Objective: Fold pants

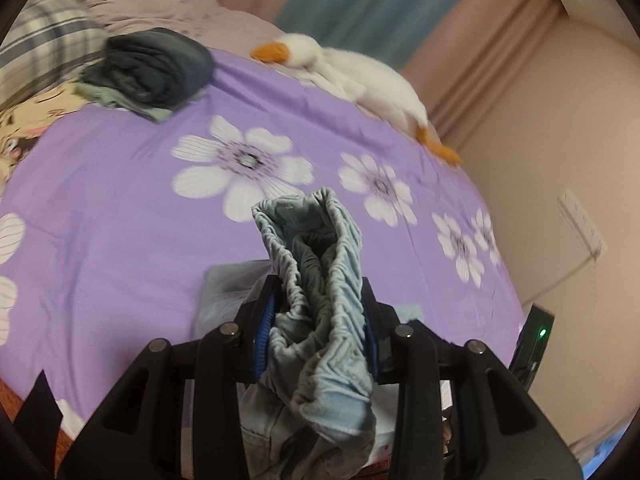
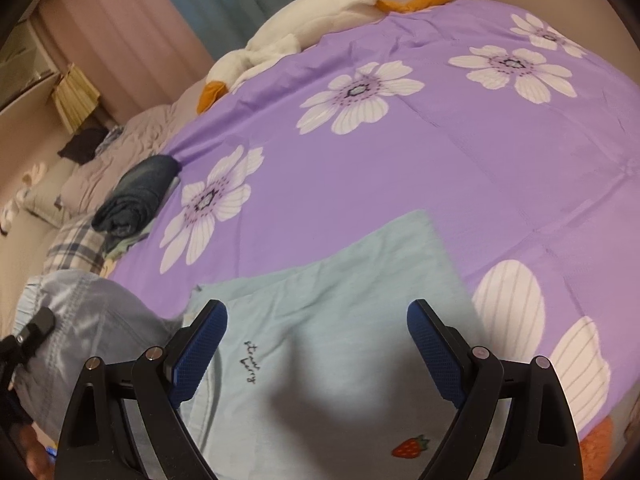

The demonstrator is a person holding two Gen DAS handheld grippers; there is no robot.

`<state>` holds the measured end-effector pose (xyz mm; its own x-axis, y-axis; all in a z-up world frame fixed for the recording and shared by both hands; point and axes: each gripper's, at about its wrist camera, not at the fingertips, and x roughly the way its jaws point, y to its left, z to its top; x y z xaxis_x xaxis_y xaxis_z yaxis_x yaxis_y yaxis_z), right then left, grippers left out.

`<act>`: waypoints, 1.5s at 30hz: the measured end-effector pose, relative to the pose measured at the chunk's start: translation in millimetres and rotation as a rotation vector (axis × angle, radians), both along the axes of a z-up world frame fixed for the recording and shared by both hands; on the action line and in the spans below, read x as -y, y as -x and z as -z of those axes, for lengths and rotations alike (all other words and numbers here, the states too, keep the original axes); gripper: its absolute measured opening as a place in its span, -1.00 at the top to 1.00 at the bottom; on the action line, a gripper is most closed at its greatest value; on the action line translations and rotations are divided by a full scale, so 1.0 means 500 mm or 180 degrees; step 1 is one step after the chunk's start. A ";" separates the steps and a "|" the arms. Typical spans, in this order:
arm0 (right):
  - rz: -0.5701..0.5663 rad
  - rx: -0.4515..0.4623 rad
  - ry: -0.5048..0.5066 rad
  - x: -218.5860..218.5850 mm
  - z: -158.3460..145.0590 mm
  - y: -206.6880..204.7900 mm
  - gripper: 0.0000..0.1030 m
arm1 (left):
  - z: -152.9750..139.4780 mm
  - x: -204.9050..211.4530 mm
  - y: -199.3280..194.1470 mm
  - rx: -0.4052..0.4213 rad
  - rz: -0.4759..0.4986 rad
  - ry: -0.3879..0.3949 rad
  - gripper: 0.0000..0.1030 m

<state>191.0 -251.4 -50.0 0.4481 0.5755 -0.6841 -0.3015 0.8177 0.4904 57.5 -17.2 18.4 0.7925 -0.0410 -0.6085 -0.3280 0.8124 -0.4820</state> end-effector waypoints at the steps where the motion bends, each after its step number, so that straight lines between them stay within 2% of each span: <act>1: 0.0012 -0.0009 -0.0005 0.005 0.001 -0.001 -0.77 | 0.007 0.015 -0.016 -0.0034 0.0073 -0.0018 0.30; 7: 0.0094 -0.0055 -0.0042 0.039 0.007 -0.006 -0.77 | 0.072 0.083 -0.092 -0.0305 0.0382 -0.0034 0.30; 10: 0.0147 -0.0122 -0.0034 0.061 0.018 -0.014 -0.77 | 0.120 0.109 -0.129 -0.0498 0.0548 -0.0009 0.21; 13: 0.0181 -0.0194 0.0000 0.080 0.030 -0.017 -0.77 | 0.153 0.122 -0.149 -0.0559 0.0752 0.0253 0.02; 14: 0.0190 -0.0212 0.0031 0.086 0.034 -0.016 -0.77 | 0.157 0.128 -0.153 -0.0558 0.0812 0.0305 -0.11; 16: 0.0194 -0.0221 0.0072 0.095 0.038 -0.013 -0.77 | 0.153 0.138 -0.151 -0.0491 0.0921 0.0363 -0.24; 18: 0.0187 -0.0214 0.0068 0.107 0.037 -0.006 -0.77 | 0.141 0.141 -0.144 -0.0466 0.0970 0.0380 -0.72; 22: 0.0110 -0.0199 -0.0024 0.119 0.025 0.005 -0.77 | 0.098 0.124 -0.102 -0.0308 0.1028 0.0386 -0.86; 24: -0.0029 -0.0185 -0.0082 0.114 0.017 0.017 -0.78 | 0.081 0.099 -0.074 -0.0277 0.0876 0.0246 -0.98; 27: -0.0255 -0.0195 -0.0219 0.094 0.011 0.037 -0.89 | 0.073 0.048 -0.035 -0.0347 0.0504 -0.0048 -0.98; 30: -0.0438 -0.0206 -0.0318 0.056 0.003 0.051 -0.90 | 0.087 -0.005 0.001 -0.0498 0.0119 -0.0187 -0.98; 34: -0.0641 -0.0195 -0.0138 -0.013 0.015 0.065 -0.91 | 0.116 -0.061 0.039 -0.0584 -0.0138 -0.0029 -0.97; 35: -0.0663 -0.0222 -0.0002 -0.034 0.028 0.065 -0.91 | 0.121 -0.070 0.050 -0.0589 -0.0175 0.0005 -0.97; 38: -0.0580 -0.0200 0.0286 -0.059 0.054 0.058 -0.91 | 0.133 -0.097 0.074 -0.0623 -0.0296 0.0072 -0.97; 40: -0.0576 -0.0143 0.0335 -0.065 0.063 0.054 -0.89 | 0.137 -0.110 0.082 -0.0637 -0.0343 0.0099 -0.97; 41: -0.0593 -0.0049 0.0351 -0.070 0.063 0.056 -0.75 | 0.142 -0.117 0.084 -0.0646 -0.0368 0.0134 -0.97; 43: -0.0763 -0.0027 0.0182 -0.076 0.060 0.060 -0.17 | 0.144 -0.124 0.091 -0.0626 -0.0382 0.0214 -0.97; 44: -0.0743 -0.0060 0.0151 -0.077 0.059 0.059 -0.02 | 0.146 -0.127 0.091 -0.0602 -0.0376 0.0275 -0.97; 45: -0.0704 -0.0040 0.0169 -0.077 0.055 0.060 0.04 | 0.147 -0.128 0.092 -0.0589 -0.0364 0.0305 -0.96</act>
